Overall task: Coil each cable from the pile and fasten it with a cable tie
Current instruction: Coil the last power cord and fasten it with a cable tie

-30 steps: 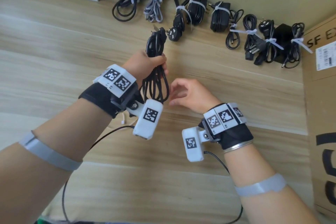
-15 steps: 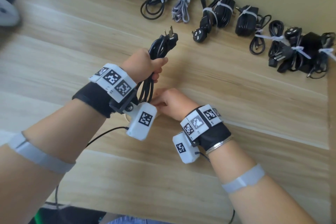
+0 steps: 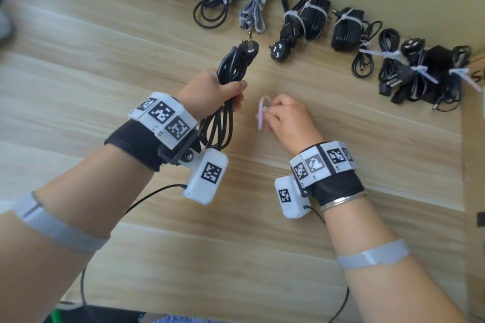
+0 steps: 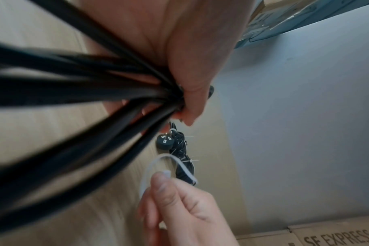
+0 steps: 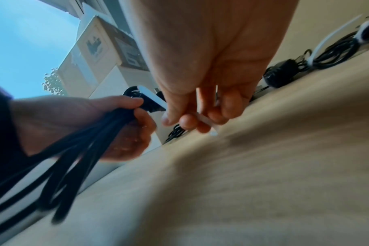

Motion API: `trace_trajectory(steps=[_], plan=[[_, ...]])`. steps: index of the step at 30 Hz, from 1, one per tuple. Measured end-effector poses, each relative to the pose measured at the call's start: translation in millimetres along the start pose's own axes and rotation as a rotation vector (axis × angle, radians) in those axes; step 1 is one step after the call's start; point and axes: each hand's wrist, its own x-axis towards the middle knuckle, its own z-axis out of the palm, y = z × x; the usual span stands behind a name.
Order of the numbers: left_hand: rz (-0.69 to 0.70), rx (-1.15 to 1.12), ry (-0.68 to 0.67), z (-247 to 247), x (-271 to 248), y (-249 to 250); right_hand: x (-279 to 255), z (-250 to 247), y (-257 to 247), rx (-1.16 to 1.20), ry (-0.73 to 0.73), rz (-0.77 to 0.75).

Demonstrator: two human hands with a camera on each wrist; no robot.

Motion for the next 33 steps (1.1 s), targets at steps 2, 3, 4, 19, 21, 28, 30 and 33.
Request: trace_trajectory(steps=[2,3,4,19,21,28,30,33], plan=[[0.011,0.177,-0.025,6,3,3,-2,-11,4,0.048,-0.019,0.051],[0.018,0.235,-0.056,9,3,5,-3,-14,4,0.059,-0.054,0.09],[0.026,0.247,-0.1,14,4,8,-5,-17,5,0.065,-0.089,0.131],[0.025,0.084,-0.311,64,19,22,-19,-35,32,0.469,-0.068,0.275],[0.024,0.116,-0.295,67,21,21,-20,-32,38,0.539,-0.082,0.299],[-0.05,0.181,-0.161,73,32,17,-29,-43,51,0.662,0.045,0.184],[-0.047,0.221,-0.134,77,34,17,-32,-45,49,0.684,0.069,0.106],[-0.019,0.346,-0.127,85,38,15,-31,-44,42,0.651,0.083,0.009]])
